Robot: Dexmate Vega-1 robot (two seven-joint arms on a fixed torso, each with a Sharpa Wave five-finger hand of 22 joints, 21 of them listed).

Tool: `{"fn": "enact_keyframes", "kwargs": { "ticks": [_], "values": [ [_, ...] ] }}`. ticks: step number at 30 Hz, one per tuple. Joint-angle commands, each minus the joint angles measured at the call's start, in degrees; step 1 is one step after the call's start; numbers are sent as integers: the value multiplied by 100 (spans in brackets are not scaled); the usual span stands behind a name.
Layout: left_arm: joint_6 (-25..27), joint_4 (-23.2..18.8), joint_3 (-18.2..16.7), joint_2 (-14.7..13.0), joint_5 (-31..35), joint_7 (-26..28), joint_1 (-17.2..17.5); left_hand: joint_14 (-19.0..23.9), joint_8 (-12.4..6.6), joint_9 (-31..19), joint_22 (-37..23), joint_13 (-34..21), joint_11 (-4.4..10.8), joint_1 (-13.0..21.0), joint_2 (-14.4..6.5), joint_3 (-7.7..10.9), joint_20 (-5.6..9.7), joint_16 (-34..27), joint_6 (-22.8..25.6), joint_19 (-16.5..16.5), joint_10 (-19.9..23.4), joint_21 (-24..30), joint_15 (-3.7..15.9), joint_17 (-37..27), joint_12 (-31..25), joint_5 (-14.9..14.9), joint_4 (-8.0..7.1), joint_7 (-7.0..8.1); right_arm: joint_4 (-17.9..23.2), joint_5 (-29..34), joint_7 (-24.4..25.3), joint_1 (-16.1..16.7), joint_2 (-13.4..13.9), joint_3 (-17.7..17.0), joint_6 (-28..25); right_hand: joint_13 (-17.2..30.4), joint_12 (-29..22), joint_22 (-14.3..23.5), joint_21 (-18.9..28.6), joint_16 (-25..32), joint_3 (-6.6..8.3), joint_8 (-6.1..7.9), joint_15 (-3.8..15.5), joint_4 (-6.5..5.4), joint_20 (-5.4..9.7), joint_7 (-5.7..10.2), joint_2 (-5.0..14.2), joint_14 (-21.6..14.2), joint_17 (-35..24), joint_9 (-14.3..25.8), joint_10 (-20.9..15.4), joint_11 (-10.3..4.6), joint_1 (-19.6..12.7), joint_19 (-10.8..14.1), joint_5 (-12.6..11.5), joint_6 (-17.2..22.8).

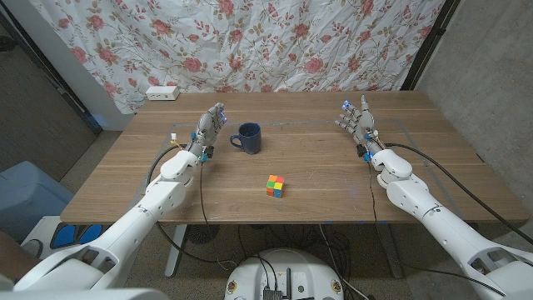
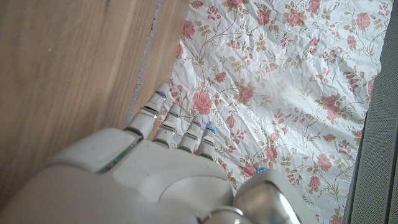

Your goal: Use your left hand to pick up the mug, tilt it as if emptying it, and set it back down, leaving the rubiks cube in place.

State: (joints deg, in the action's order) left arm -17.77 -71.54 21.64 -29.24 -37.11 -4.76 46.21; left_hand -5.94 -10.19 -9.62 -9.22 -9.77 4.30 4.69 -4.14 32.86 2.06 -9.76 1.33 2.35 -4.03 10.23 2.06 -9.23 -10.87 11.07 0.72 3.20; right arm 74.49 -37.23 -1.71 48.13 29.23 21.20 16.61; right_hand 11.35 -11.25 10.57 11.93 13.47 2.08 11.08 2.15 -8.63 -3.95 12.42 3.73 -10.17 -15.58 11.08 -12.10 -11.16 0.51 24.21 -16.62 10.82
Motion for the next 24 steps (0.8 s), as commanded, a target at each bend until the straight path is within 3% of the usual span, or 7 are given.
{"fn": "enact_keyframes", "kwargs": {
  "ticks": [1,12,24],
  "values": [
    [-190,389,48,-70,3,-574,-254,-53,-45,-21,-25,-21,54,134,109,15,149,-28,-14,57,-19,23,426,-24,-21,-33,228,87,-2,-1,-2,-1,-1,-1,1,19,-26,25,35,18,1,20,294,-39,-4,34,125,-53,-22,11,-40,19,-41,26,-25,-12],
    [-241,368,71,-285,27,-953,-287,-63,-47,-26,-24,-26,104,329,295,36,174,-27,-81,106,-15,5,451,-31,-15,-85,606,128,2,-2,-1,1,0,-1,-1,19,-28,25,34,16,0,21,296,-39,-6,34,124,-48,-23,11,-42,16,-39,23,-24,-10],
    [-463,656,133,-506,149,-1534,-498,-103,-42,-32,-24,-33,151,492,459,50,129,-23,-191,182,-46,-7,451,-37,-1,-93,879,130,-6,-1,-3,-4,-1,-1,1,19,-30,25,34,18,1,21,295,-39,-8,34,124,-54,-23,11,-48,14,-39,23,-24,-10]
  ]
}}
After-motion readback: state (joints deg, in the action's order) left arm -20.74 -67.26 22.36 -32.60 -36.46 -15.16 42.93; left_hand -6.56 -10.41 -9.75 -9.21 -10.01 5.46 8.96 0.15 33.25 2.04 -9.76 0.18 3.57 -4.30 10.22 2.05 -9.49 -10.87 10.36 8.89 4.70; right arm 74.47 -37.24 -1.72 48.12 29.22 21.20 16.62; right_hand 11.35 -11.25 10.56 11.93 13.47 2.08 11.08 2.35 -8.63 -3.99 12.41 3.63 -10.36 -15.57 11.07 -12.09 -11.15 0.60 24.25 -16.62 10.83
